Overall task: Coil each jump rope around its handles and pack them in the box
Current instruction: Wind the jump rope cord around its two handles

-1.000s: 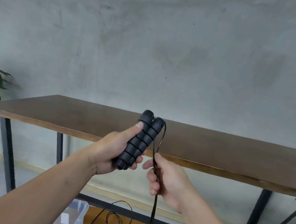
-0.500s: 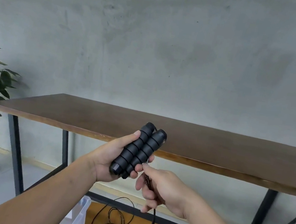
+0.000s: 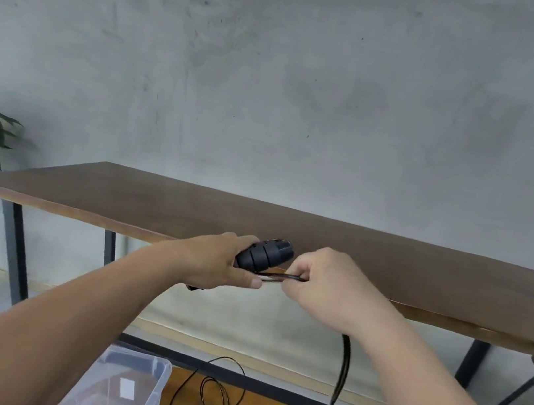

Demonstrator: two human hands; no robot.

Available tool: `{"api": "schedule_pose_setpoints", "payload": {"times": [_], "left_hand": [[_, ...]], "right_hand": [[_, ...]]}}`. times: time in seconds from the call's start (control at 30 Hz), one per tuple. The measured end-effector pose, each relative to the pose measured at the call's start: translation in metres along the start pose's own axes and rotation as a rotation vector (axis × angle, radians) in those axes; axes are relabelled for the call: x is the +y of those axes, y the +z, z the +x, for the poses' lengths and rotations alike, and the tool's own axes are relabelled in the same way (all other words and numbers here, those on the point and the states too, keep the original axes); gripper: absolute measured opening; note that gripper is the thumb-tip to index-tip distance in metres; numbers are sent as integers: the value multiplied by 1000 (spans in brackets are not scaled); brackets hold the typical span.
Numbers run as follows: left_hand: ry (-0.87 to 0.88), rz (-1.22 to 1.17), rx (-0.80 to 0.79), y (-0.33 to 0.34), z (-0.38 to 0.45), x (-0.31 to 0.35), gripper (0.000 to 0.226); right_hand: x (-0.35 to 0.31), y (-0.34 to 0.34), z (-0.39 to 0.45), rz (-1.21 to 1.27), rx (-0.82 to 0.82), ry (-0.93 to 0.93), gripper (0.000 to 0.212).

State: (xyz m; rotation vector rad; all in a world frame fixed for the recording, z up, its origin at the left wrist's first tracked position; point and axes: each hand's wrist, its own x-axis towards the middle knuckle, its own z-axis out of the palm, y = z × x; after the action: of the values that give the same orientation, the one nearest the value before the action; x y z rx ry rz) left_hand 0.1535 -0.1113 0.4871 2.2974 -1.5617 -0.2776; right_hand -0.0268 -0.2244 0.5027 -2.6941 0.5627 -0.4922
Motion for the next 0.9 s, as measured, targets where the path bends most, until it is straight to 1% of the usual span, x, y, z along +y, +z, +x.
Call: {"api": "schedule_pose_setpoints", "payload": {"times": [0.07,0.17,0.2,0.27,0.33,0.37,0.43,0.5,0.57,0.6,0.7,0.73,0.83,0.9], "left_hand": [[1,125,-21,-1,-3,-6,56],[54,446,1,4,-7,-2,61],[78,518,14,6,-9,2,61],[126,567,24,8,-13,4,56],[180,522,10,10,-19,6,49],[211,465,-6,11,-23,8,44],[256,244,-50,11,-29,11,30],[265,-13,-53,6,-36,13,22],[281,-213,-11,-5,-40,14,18],[292,-288,13,-10,-41,14,17],[260,-424,67,-15,-38,12,15],[222,-444,79,-14,-35,11,14],[112,-394,131,-8,-28,8,19],[35,-332,194,-6,-22,8,29]], "right_hand": [[-10,-6,4,-29,15,-41,12],[-27,-6,12,-157,-40,-144,12],[-31,-6,14,-191,-53,-184,12],[-38,-9,21,-184,-99,-222,9],[-40,-15,29,-86,-166,-205,4],[-39,-18,33,-33,-195,-191,9],[-29,-23,41,142,-247,-161,20],[-15,-21,46,488,-288,-107,20],[-2,-9,50,852,-285,-11,15],[1,-1,51,962,-269,19,17],[3,28,49,1090,-218,52,48],[2,36,47,1118,-184,81,51],[0,58,39,1211,-85,196,30],[1,73,33,1200,-54,284,26]]}}
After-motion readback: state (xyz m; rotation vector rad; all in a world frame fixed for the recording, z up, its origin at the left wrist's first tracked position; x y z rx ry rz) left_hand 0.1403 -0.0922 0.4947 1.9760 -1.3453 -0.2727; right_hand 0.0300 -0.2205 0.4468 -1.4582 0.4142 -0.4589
